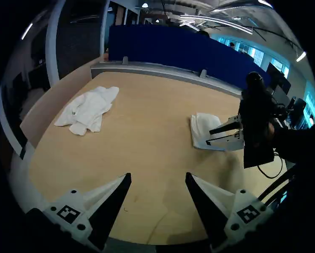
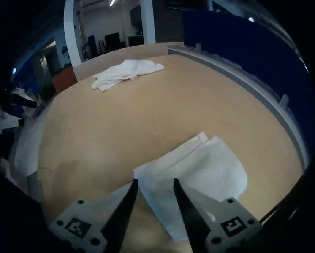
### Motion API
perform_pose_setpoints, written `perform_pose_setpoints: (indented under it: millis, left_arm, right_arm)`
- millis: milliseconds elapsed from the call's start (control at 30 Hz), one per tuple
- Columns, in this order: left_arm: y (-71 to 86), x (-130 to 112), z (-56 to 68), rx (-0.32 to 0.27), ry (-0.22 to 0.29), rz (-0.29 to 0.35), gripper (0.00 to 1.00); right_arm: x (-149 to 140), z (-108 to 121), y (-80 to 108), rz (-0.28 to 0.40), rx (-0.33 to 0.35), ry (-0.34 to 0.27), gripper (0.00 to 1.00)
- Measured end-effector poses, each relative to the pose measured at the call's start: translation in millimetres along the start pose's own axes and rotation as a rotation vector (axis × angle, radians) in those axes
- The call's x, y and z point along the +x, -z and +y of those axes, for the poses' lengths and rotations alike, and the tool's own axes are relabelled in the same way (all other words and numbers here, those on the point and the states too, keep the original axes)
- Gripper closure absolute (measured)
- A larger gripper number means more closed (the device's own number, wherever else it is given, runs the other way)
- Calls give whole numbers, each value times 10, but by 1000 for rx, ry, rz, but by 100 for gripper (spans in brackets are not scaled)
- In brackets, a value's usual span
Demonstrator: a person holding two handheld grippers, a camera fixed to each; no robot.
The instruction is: Fold towel
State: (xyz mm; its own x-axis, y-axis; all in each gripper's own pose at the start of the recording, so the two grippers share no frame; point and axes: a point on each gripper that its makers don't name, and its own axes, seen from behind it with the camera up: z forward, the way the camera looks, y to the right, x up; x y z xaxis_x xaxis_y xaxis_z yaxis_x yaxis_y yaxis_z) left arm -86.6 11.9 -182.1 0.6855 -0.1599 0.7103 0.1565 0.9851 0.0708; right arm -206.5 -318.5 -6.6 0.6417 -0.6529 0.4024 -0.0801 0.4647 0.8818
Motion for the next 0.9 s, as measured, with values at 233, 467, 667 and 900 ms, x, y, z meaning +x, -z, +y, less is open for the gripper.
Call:
perform_pose_setpoints:
  millis: [233,467,667,900]
  left_arm:
    - [-8,11,19,-3,9,0,4]
    - [-17,8,54,-5,4,0,5]
    - [-26,19,93,-11,0,-1,4]
    - [-44,37,118,-16,-8,-3,5]
  right_arm:
    - [-2,125,158,27,-44,-5,12]
    - [-202,289,317,13,-96,-35,0]
    - [-399,382,442,-6,-123,-68,0]
    - [-505,425,502,-17,-140,-76,0]
